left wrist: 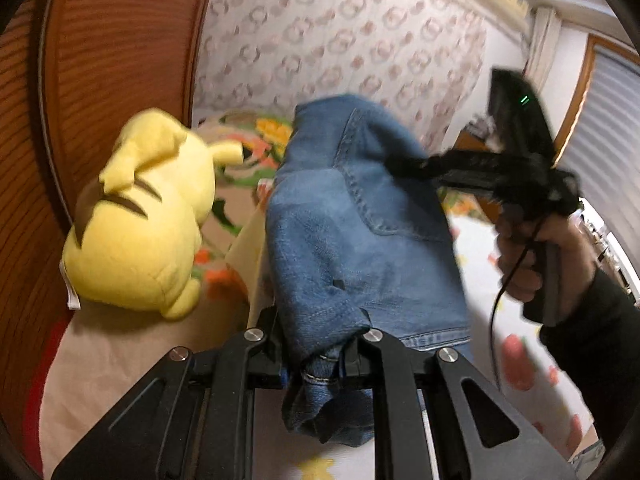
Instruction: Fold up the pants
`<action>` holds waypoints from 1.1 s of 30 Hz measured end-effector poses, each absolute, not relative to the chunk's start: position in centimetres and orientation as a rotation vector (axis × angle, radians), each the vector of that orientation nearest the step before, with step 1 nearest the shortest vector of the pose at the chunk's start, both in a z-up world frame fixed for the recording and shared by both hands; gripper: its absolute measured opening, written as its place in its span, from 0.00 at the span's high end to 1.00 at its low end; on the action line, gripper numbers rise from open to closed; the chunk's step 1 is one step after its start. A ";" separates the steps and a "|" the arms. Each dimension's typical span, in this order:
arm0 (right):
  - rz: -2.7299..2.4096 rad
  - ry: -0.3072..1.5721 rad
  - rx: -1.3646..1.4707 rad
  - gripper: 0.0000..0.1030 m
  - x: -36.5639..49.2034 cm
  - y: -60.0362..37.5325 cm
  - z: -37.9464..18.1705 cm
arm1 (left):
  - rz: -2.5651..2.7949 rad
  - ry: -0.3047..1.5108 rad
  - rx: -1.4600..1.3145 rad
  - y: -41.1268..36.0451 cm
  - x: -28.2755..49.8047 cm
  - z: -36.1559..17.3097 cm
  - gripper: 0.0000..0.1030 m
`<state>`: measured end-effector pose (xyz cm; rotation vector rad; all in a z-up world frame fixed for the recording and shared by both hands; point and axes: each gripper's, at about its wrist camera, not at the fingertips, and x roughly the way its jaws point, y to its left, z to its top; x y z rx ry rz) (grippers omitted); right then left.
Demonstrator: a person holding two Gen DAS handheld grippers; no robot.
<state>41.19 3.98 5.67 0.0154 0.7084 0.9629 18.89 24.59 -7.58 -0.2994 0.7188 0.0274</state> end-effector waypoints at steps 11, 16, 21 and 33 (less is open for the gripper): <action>0.780 0.632 -0.147 0.48 41.0 5.6 6.7 | 0.084 0.778 -0.238 23.5 19.4 -8.9 0.81; 0.806 0.593 -0.165 0.60 39.7 7.1 6.7 | 0.103 0.787 -0.233 23.6 19.4 -9.2 0.75; 0.733 0.687 -0.195 0.60 42.7 8.5 2.5 | 0.139 0.777 -0.236 23.9 19.2 -9.2 0.55; 0.734 0.548 -0.146 0.60 33.1 0.8 6.3 | 0.187 0.694 -0.139 21.7 15.7 -5.0 0.53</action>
